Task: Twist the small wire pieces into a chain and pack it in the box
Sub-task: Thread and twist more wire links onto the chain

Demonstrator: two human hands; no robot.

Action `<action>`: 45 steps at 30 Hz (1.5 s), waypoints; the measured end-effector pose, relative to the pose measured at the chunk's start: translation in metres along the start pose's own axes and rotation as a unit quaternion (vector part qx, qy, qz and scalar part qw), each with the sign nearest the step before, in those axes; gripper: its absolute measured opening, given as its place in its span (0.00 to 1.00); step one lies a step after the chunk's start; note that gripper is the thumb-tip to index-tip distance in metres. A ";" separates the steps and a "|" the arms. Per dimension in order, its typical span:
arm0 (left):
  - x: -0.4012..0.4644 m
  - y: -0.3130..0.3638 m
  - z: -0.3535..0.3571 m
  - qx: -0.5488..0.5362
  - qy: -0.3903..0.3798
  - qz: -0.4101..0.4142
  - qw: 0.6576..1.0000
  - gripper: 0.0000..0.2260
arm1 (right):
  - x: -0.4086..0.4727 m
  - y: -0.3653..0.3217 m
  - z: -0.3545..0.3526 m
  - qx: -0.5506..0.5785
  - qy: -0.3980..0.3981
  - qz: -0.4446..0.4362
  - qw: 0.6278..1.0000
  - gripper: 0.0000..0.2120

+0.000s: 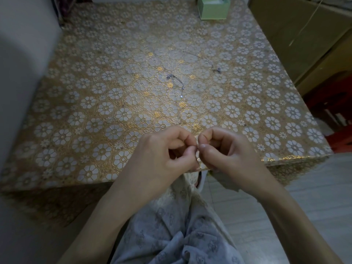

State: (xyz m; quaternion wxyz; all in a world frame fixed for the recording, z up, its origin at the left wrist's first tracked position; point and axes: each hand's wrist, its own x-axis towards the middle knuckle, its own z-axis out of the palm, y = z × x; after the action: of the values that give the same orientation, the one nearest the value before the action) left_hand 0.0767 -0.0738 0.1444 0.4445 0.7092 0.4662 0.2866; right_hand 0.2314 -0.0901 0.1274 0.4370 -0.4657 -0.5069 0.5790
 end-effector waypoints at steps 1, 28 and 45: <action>0.000 0.000 0.000 -0.011 -0.002 -0.004 1.000 0.03 | 0.000 0.000 0.000 0.001 0.000 0.002 1.000 0.04; 0.003 -0.005 -0.001 0.005 0.000 -0.024 1.000 0.03 | 0.001 0.003 -0.004 -0.124 -0.001 -0.041 0.991 0.03; 0.004 -0.010 0.004 0.087 -0.009 0.013 0.996 0.06 | 0.003 0.006 -0.009 -0.183 -0.054 -0.020 0.981 0.04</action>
State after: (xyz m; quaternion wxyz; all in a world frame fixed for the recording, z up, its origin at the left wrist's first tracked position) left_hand 0.0780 -0.0696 0.1333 0.3812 0.7539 0.4761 0.2443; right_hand 0.2392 -0.0862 0.1211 0.3276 -0.4958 -0.6362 0.4921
